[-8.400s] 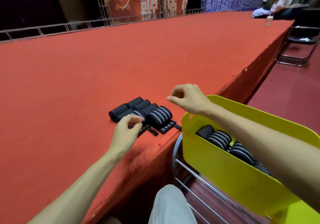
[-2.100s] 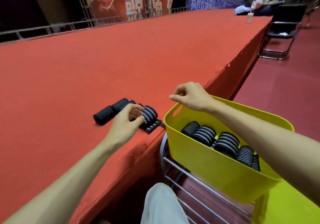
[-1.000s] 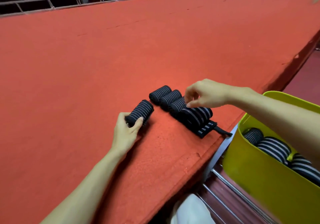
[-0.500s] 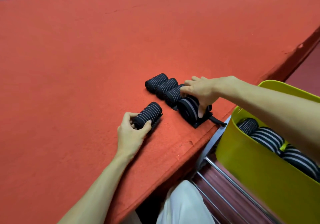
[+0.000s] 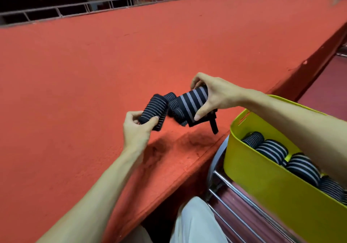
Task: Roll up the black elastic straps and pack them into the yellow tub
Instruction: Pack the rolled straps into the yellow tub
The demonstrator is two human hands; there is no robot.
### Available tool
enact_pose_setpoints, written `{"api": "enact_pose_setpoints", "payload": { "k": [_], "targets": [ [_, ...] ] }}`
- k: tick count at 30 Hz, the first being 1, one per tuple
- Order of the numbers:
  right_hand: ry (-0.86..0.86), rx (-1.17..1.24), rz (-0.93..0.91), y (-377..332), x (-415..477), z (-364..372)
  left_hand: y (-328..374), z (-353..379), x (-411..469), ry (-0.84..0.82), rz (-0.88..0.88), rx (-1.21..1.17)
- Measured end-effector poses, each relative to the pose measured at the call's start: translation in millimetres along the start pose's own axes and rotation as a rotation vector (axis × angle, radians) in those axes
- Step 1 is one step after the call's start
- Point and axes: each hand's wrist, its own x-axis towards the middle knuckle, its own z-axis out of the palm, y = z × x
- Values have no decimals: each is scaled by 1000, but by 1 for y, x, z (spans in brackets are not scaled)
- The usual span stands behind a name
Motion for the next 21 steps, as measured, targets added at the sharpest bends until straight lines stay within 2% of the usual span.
{"api": "enact_pose_setpoints", "payload": {
  "k": [8,12,16,21],
  "targets": [
    [279,603,89,-3,-96,-43,67,37,-51,-162,50,-118],
    [398,678,201,19,-153,-56,80,76,-81,-305,81,-94],
    [368,622,352,52,-205,-71,87,122,-109,-418,133,-31],
    [108,408,620,92,-251,-80,83,164,-130,-542,236,56]
  ]
}}
